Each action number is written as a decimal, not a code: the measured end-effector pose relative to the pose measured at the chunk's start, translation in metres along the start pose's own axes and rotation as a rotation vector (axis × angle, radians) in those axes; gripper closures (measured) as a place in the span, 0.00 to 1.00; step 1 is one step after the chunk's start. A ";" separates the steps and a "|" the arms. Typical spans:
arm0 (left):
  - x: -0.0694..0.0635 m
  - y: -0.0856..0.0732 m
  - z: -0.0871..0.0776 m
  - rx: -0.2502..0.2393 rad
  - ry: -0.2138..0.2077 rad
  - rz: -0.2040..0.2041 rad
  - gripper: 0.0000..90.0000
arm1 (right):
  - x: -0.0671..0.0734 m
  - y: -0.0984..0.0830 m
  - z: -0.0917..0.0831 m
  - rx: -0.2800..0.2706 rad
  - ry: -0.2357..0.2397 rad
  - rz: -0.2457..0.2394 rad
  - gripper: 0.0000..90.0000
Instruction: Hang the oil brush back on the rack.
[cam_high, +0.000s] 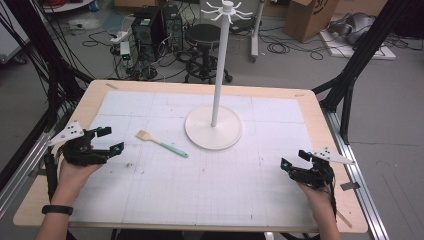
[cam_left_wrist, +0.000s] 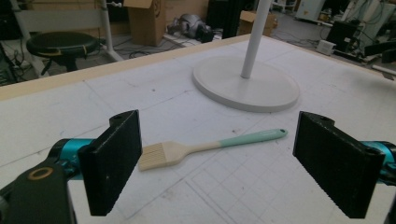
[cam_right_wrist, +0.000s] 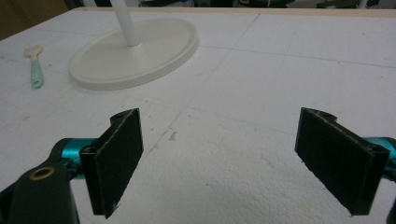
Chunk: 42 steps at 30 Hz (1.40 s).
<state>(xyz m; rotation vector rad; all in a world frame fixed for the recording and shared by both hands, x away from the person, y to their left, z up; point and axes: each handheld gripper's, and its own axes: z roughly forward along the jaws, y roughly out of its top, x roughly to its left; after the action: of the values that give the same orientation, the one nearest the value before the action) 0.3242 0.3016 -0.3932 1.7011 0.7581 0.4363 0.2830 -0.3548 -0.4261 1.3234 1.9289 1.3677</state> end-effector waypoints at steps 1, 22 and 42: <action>0.001 0.001 0.006 0.013 -0.001 0.003 0.17 | 0.000 0.000 0.000 -0.001 0.000 -0.001 0.16; 0.006 0.017 0.081 0.167 -0.060 0.061 0.17 | -0.002 0.000 0.000 0.001 0.009 -0.001 0.16; 0.006 -0.017 0.127 0.302 -0.133 0.111 0.31 | -0.005 -0.001 -0.001 -0.004 0.005 0.004 0.16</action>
<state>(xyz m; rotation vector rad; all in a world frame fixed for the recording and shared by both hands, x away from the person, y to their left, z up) 0.4063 0.2170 -0.4435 2.0401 0.6586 0.2905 0.2841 -0.3593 -0.4271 1.3233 1.9268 1.3775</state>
